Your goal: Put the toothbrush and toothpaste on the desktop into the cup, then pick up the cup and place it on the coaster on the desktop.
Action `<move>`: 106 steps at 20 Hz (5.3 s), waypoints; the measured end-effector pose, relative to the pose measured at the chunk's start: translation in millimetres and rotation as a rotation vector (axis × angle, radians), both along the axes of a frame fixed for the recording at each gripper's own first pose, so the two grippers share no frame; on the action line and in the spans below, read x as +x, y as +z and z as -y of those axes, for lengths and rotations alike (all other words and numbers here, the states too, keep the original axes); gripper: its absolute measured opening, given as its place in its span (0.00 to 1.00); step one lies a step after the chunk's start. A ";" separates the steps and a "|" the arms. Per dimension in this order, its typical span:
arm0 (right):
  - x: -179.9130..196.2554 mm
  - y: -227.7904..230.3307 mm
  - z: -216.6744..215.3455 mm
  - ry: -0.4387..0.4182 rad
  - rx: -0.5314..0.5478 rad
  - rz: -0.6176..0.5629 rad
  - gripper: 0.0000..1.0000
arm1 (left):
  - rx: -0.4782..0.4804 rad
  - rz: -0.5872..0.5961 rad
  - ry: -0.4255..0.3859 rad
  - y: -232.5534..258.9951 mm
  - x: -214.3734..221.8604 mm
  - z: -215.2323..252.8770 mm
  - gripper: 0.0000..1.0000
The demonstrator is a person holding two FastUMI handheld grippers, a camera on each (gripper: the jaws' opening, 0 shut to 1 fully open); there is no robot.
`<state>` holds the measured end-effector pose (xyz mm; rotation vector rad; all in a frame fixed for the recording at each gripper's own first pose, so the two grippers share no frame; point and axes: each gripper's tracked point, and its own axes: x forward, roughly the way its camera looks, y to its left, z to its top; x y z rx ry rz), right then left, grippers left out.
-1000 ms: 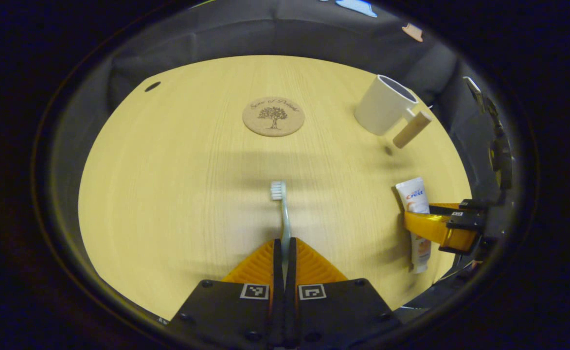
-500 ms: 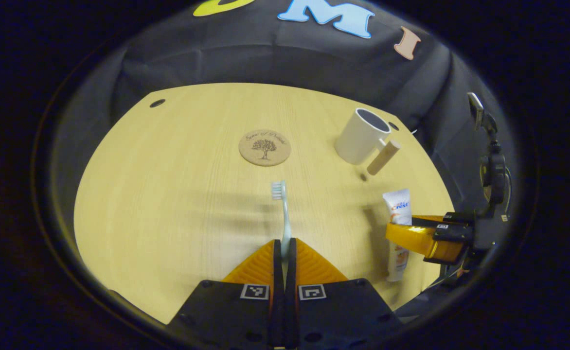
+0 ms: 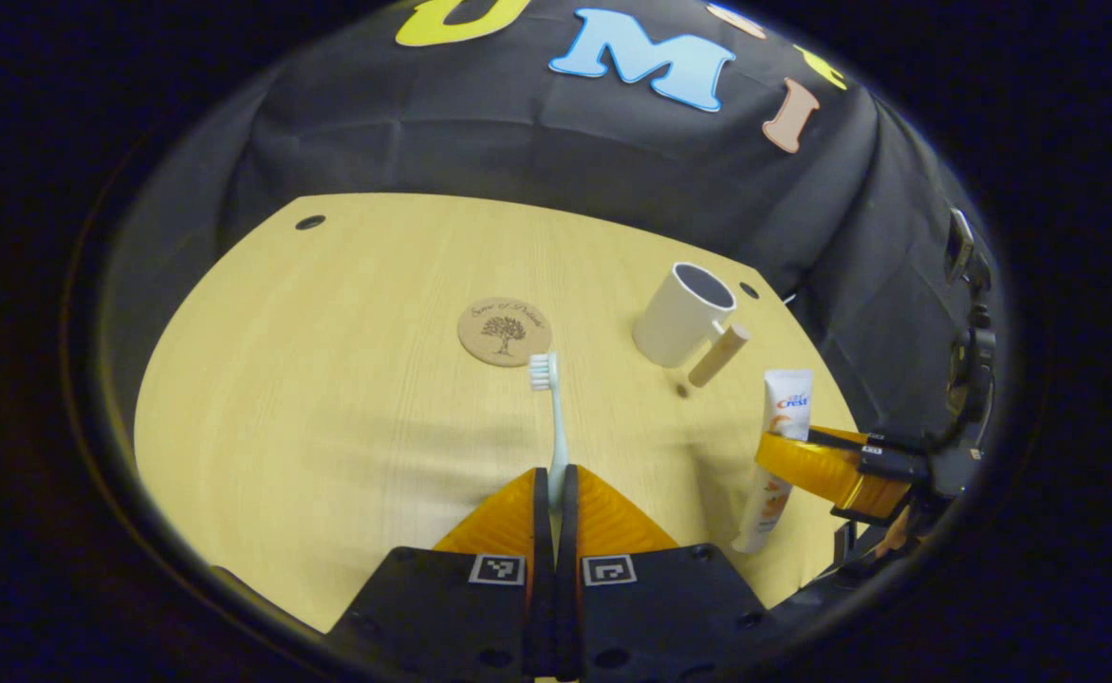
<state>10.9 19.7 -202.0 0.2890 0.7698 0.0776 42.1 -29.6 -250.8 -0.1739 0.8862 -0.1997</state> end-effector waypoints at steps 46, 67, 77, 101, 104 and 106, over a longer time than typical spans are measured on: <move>197.3 -3.8 43.8 0.014 -0.214 0.288 0.33 | -0.126 0.355 0.039 113.9 118.0 18.1 0.08; 118.2 99.5 118.9 -0.279 -0.126 0.417 0.83 | -0.310 0.530 -0.052 160.1 179.2 78.4 0.07; 66.0 72.6 124.2 -0.319 -0.151 0.306 0.83 | -0.384 0.642 -0.114 167.1 233.4 131.3 0.07; 55.3 55.2 103.3 -0.334 -0.040 0.215 0.82 | -0.158 0.584 -0.312 69.1 241.9 175.9 0.14; 55.1 55.9 102.0 -0.334 -0.036 0.215 0.83 | -0.149 0.569 -0.321 67.4 237.6 173.4 0.18; 54.8 56.0 100.9 -0.328 -0.036 0.214 0.83 | -0.157 0.542 -0.328 63.9 229.0 173.4 0.14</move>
